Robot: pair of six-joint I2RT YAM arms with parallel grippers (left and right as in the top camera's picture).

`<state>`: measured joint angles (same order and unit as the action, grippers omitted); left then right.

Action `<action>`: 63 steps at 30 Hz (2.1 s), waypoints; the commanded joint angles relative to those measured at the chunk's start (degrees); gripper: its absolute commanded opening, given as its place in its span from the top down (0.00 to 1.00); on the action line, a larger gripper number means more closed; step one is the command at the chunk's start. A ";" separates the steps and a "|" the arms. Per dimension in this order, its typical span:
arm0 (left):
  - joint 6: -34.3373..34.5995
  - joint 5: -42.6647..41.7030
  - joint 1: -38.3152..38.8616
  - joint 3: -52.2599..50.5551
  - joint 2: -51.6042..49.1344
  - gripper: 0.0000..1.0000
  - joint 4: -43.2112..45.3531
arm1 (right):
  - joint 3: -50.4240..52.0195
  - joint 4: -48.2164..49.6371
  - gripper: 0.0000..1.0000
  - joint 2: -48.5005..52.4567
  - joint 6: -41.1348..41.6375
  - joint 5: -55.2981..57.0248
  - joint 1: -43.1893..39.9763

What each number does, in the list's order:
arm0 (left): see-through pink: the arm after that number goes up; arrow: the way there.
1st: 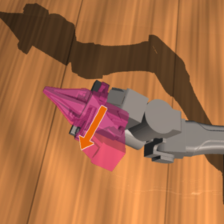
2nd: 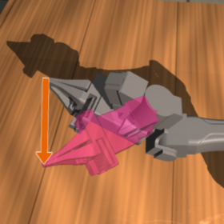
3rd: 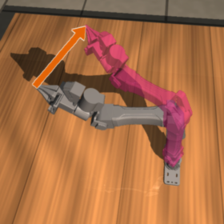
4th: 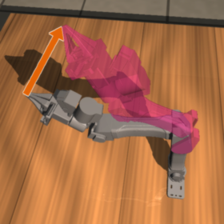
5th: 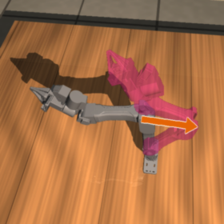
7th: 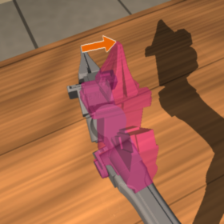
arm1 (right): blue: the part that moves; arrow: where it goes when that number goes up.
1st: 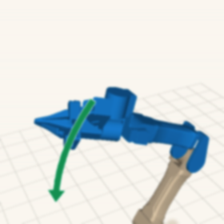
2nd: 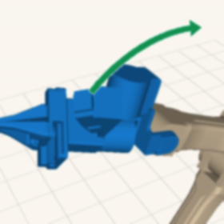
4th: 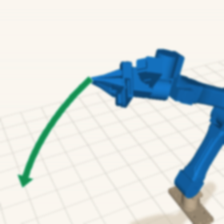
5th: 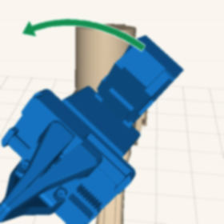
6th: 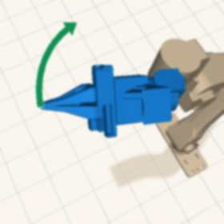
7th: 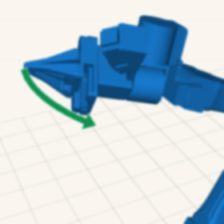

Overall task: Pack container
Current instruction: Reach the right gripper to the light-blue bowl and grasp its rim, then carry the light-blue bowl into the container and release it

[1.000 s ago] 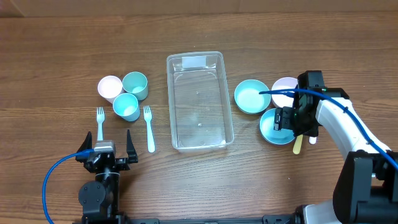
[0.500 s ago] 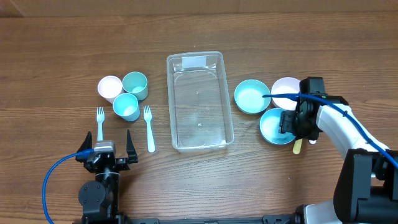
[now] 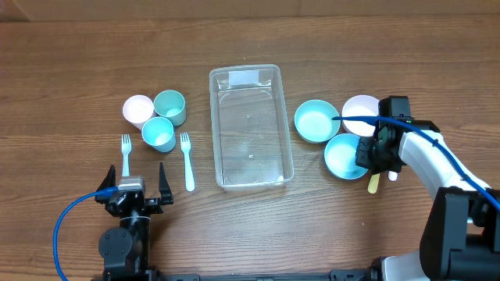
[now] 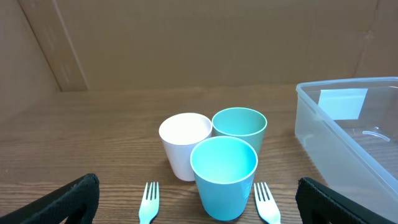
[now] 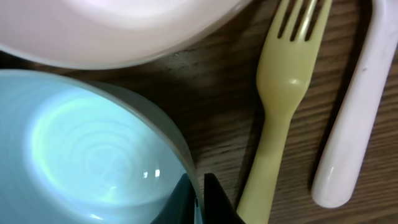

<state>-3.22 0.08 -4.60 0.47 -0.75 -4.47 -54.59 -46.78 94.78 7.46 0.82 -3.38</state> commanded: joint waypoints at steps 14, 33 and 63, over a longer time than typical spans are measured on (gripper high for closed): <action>-0.87 0.11 0.11 -0.20 0.42 0.00 0.04 | -6.43 -10.36 0.96 -10.95 1.60 -1.01 -0.17; -0.87 0.11 0.11 -0.20 0.42 0.00 0.04 | -21.46 -16.39 0.96 -19.85 7.08 -4.74 19.04; -0.87 0.11 0.11 -0.20 0.42 0.00 0.04 | -29.59 -9.88 0.96 7.48 12.02 4.31 41.42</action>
<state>-3.22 0.08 -4.60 0.47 -0.75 -4.47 -82.46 -56.55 101.21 19.46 3.66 37.65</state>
